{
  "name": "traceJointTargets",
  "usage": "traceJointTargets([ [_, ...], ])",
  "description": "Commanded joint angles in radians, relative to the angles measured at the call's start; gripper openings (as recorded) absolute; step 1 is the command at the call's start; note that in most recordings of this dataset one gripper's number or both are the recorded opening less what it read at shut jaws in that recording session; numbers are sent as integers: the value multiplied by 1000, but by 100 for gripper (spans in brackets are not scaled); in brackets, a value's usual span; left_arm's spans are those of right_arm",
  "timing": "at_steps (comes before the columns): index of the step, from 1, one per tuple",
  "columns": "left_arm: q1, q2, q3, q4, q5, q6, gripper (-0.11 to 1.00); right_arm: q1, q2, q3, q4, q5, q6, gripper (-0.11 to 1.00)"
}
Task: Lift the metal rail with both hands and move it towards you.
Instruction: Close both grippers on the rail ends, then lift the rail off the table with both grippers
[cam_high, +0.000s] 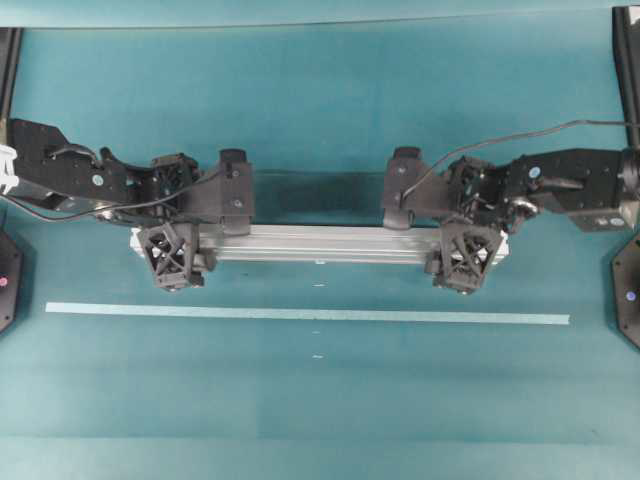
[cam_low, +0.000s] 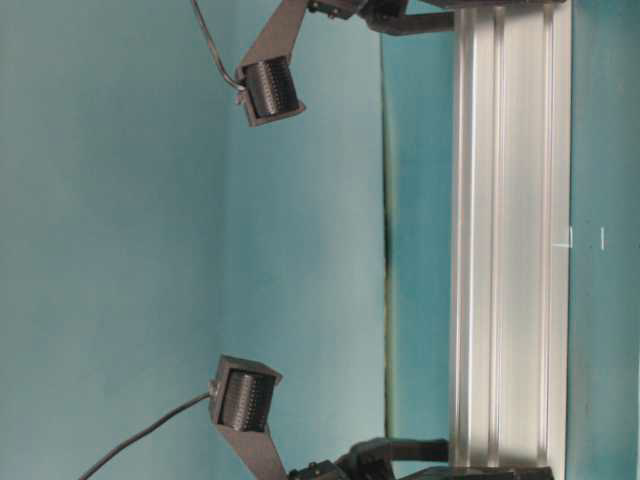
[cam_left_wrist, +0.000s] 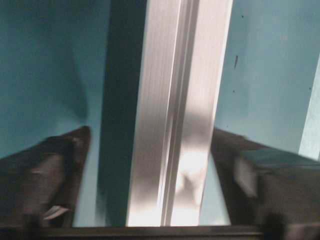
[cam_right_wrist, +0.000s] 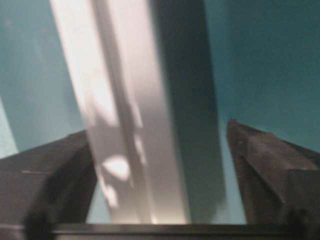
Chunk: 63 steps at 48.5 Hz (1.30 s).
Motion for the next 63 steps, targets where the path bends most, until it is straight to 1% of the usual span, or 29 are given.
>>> traceJointTargets([
  [1, -5, -9, 5, 2, -6, -8, 69, 14, 5, -11, 5, 3, 2, 85],
  [4, -5, -11, 11, 2, -8, -11, 51, 18, 8, -15, 5, 9, 3, 70],
  [7, -5, -12, 17, 3, -17, -12, 35, 17, 9, -18, 3, 12, 5, 53],
  [9, -5, -15, 20, 2, -26, -12, 33, 15, 11, -20, 3, 14, 5, 43],
  [10, -6, -17, 23, 2, -29, -12, 33, 15, 11, -20, 5, 14, 5, 42],
  [18, -6, -18, 25, 2, -52, -14, 33, 14, 12, -23, 6, 21, 6, 42],
  [30, -6, -18, 26, 2, -52, -14, 33, 3, 12, -23, 6, 37, 3, 42],
  [42, -6, -18, 31, 2, -52, -15, 33, -6, 12, -23, 6, 26, 6, 42],
  [50, -17, -51, 21, 2, -28, -29, 33, -26, -3, -35, 31, 38, 8, 42],
  [54, -20, -86, 9, 2, 3, -37, 33, -28, -28, -54, 37, 71, 12, 42],
  [57, -23, -117, -6, 2, 44, -38, 33, -29, -57, -80, 37, 124, 21, 42],
  [63, -40, -190, -55, 2, 178, -37, 33, -29, -110, -138, 37, 239, 46, 42],
])
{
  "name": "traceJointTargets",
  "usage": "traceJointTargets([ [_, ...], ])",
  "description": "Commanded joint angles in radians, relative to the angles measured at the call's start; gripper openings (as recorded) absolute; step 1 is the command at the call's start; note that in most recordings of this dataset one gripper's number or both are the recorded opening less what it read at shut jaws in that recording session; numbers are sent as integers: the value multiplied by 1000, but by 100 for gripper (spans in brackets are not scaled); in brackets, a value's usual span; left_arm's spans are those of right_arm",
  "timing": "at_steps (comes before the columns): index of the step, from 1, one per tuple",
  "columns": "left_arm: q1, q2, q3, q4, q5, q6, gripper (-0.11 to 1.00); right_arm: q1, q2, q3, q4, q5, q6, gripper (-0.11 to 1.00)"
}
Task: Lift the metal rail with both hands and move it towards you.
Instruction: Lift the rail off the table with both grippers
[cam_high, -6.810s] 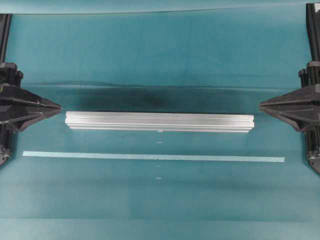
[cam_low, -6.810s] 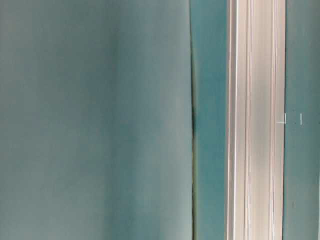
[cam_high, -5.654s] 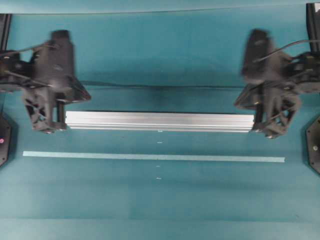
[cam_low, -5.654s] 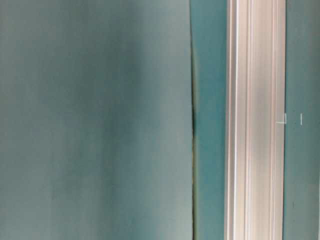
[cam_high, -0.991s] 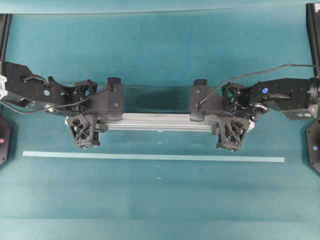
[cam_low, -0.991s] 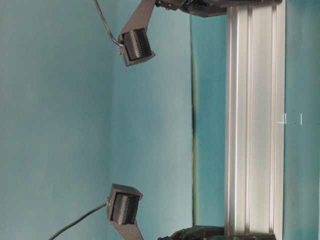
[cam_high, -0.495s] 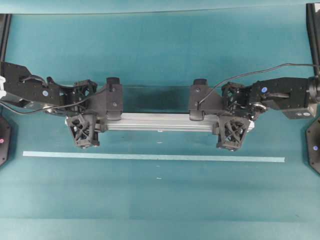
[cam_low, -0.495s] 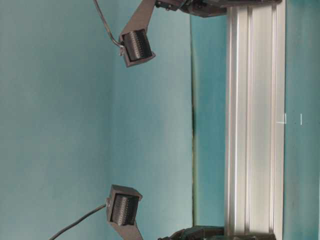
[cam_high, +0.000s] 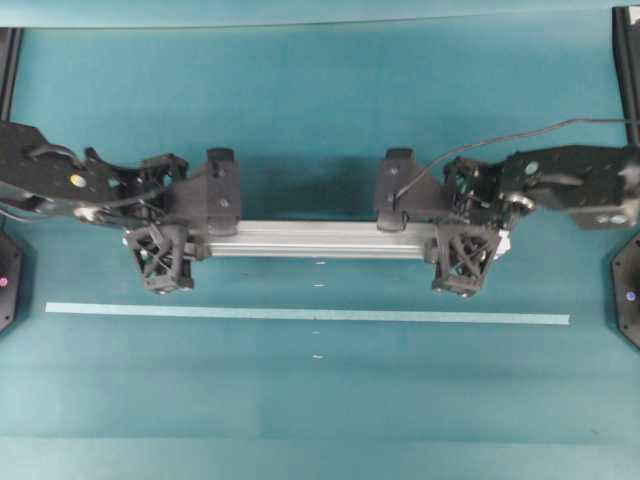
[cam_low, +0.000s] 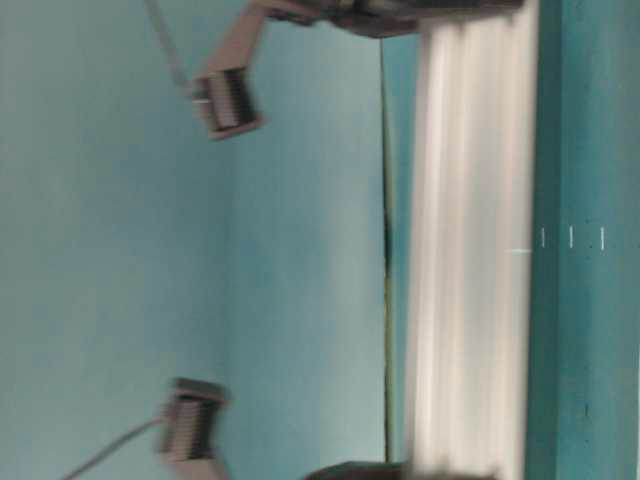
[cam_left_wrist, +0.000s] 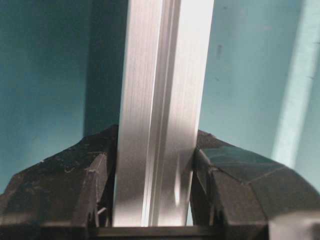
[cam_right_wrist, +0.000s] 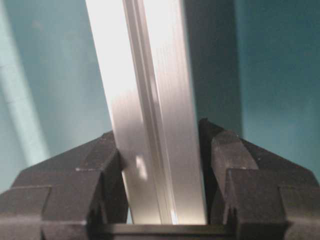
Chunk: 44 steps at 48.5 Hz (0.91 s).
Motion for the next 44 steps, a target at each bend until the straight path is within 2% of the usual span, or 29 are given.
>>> traceJointTargets([
  [1, -20, -74, -57, -3, 86, -12, 33, -23, -52, -61, 14, 80, 57, 42],
  [7, -28, -143, -112, -3, 201, -15, 33, -31, -109, -129, 14, 224, 110, 42],
  [12, -34, -201, -158, -3, 281, -17, 33, -31, -150, -169, 9, 299, 146, 42],
  [24, -49, -282, -299, -3, 431, -15, 33, -31, -225, -258, 8, 454, 175, 42],
  [31, -58, -287, -405, -3, 531, -14, 33, -31, -244, -360, 6, 618, 210, 42],
  [44, -72, -261, -565, -3, 710, -15, 33, -11, -241, -537, 6, 810, 227, 42],
])
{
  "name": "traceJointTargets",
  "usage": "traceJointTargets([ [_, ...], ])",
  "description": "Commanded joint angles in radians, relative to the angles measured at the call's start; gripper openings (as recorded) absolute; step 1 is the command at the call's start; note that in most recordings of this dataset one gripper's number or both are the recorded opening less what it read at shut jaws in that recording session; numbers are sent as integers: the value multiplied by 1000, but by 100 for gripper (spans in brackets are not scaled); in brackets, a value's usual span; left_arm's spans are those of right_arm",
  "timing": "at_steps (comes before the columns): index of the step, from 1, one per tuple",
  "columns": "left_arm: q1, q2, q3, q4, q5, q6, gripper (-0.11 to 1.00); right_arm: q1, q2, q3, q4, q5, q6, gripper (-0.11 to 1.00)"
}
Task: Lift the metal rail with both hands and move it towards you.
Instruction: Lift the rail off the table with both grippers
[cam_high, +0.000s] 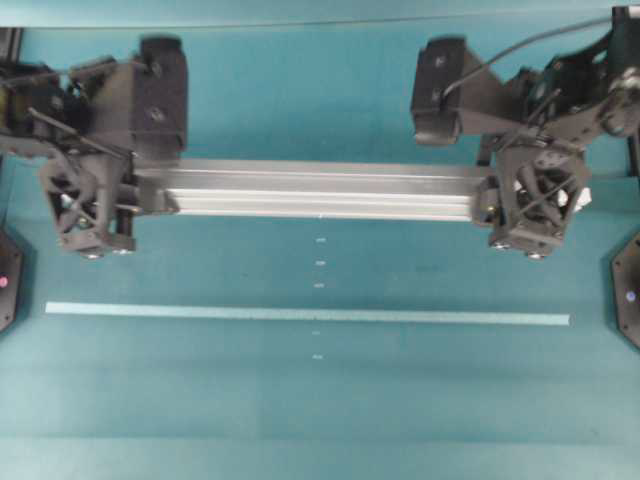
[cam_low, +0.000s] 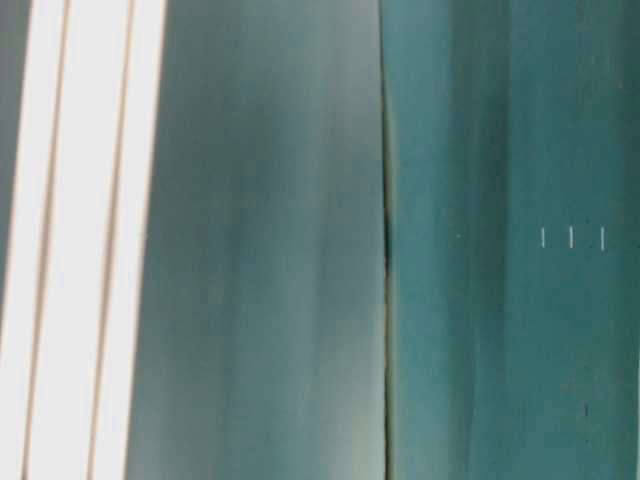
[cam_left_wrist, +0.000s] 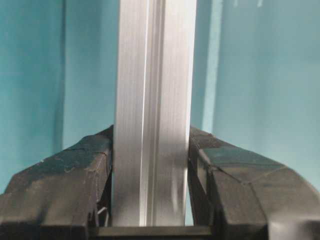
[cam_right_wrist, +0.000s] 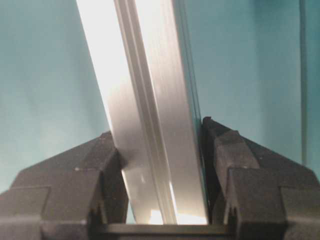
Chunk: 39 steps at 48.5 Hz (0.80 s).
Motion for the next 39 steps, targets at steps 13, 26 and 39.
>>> traceJointTargets([
  [13, -18, 55, -219, -3, 253, -43, 33, -9, -2, -199, -3, 195, 146, 42],
  [26, -28, 109, -423, -3, 334, -114, 33, 26, -2, -321, -3, 218, 187, 42],
  [39, -37, 120, -463, -3, 337, -118, 33, 25, 3, -373, -3, 225, 199, 42],
])
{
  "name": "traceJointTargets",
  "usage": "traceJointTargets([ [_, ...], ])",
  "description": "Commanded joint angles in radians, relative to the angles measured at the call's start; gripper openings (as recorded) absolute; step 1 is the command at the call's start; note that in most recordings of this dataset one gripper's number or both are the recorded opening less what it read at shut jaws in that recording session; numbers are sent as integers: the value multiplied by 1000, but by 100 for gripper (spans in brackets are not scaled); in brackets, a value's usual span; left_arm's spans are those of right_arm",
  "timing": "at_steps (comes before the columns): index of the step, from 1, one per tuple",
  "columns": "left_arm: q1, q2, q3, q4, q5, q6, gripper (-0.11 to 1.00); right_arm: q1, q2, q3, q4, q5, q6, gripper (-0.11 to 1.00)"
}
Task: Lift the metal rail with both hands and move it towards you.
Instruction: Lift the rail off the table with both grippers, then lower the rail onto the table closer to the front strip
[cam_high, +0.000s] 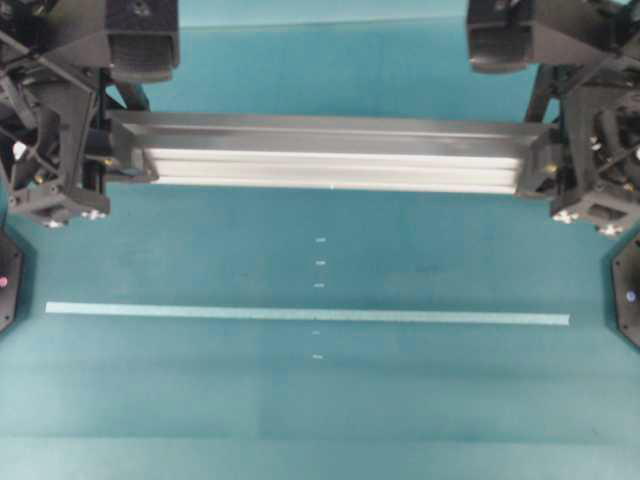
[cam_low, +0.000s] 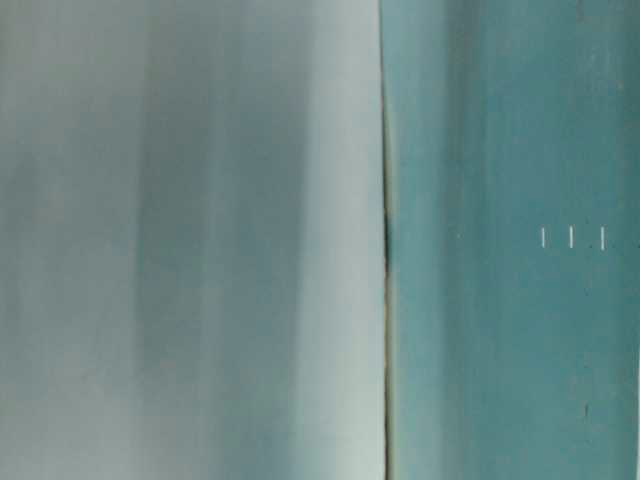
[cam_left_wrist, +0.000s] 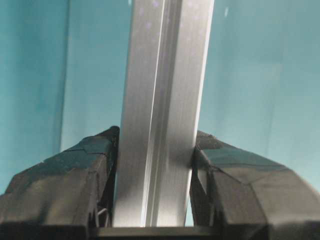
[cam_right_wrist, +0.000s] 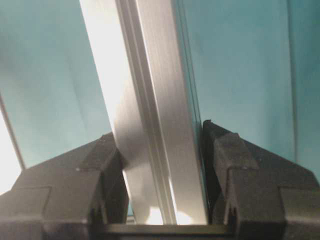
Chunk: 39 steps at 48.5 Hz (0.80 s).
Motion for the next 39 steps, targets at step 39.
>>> traceJointTargets([
  [39, -18, 3, 100, 3, -6, -31, 33, -5, 9, 132, -3, -66, 49, 42],
])
